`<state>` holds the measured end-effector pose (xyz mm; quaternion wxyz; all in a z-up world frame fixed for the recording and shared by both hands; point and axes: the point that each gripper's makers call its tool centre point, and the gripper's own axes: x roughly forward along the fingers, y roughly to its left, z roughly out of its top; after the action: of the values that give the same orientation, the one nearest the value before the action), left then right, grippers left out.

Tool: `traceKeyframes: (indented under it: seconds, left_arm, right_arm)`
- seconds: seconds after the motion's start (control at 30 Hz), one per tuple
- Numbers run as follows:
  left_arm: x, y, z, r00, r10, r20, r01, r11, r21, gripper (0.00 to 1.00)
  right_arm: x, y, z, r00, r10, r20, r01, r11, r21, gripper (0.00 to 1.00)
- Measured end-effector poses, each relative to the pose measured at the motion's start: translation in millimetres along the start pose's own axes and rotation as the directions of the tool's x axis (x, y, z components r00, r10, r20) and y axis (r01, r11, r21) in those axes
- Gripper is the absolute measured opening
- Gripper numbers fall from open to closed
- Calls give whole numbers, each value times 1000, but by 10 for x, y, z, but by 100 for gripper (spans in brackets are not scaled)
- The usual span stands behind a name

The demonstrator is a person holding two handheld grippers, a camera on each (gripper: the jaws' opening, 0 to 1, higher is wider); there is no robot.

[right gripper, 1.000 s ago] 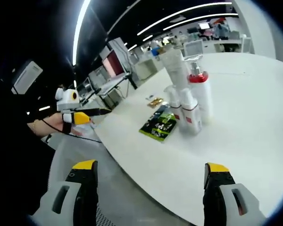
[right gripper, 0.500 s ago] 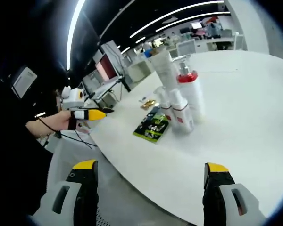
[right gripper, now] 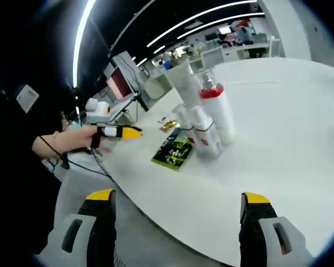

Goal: Arrange the skincare products in the storage area until every visible bottle or jar stands upright without overlapping.

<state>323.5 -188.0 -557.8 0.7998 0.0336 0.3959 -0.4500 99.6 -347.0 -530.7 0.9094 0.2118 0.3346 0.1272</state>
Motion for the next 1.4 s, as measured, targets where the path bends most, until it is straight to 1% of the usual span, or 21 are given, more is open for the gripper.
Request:
traceKeyframes:
  seconds: [0.03,0.13,0.17,0.27,0.3,0.43,0.53,0.6,0.73,0.77,0.87,0.9,0.93,1.03,1.1,1.13,1.2,1.27,1.33,1.4]
  left_arm:
    - [55,34,7,1000,1,-11,0,1000,3,76]
    - [106,83,1,999,14,-52,-13,1000,21,72]
    - [100,86,10,998,17,-59,-16,1000,21,72]
    - [193,165,59,996,26,-80,-25,999,21,71]
    - [178,169,39,995,30,-90,-28,999,23,70]
    - [292,241,90,994,36,-107,-33,999,32,69]
    - [388,308,117,992,39,-121,-34,998,44,66]
    - [387,333,95,990,51,-133,-43,997,61,64]
    - [478,425,171,987,67,-144,-57,996,69,60]
    - [442,417,153,987,72,-145,-62,996,69,59]
    - [500,479,186,984,84,-154,-72,994,78,56]
    - [499,494,163,983,88,-162,-76,994,76,55]
    - [507,499,155,982,88,-170,-77,995,69,54]
    - [578,497,213,982,85,-171,-76,995,62,53]
    - [613,501,217,980,85,-180,-73,995,73,52]
    - [625,509,216,979,89,-184,-76,994,75,51]
    - [718,565,259,977,92,-192,-78,994,79,50]
    - [683,561,244,976,93,-199,-79,994,79,49]
    - [747,581,227,973,95,-211,-77,993,93,48]
    - [757,608,223,970,110,-217,-88,990,110,48]
  right_arm:
    - [-1,-5,3,1000,-3,2,3,1000,2,97]
    - [1,-19,1,1000,-7,3,7,1000,8,97]
    - [2,-22,-2,1000,-8,1,8,1000,8,97]
    - [3,-27,-8,1000,-12,-1,12,1000,12,97]
    - [3,-28,-8,1000,-13,-2,13,1000,13,97]
    - [1,-46,-14,1000,-18,-2,18,1000,20,97]
    - [-1,-52,-14,1000,-22,-2,22,1000,23,97]
    - [-1,-60,-14,1000,-25,-2,25,999,26,97]
    - [0,-68,-22,1000,-29,-8,29,999,29,97]
    - [2,-69,-23,1000,-29,-9,29,999,29,97]
    - [1,-75,-23,1000,-29,-10,30,999,31,97]
    - [1,-77,-23,1000,-29,-10,30,999,31,97]
    - [2,-81,-24,999,-31,-10,31,999,33,97]
    - [2,-95,-20,999,-34,-8,35,999,36,96]
    - [3,-104,-26,999,-35,-10,36,999,39,96]
    - [5,-113,-26,999,-35,-10,35,999,40,96]
    - [7,-116,-26,999,-35,-11,35,999,41,96]
    - [8,-113,-30,999,-34,-14,35,999,42,96]
    - [9,-114,-34,999,-34,-16,34,999,42,96]
    - [10,-119,-38,999,-34,-17,34,999,43,96]
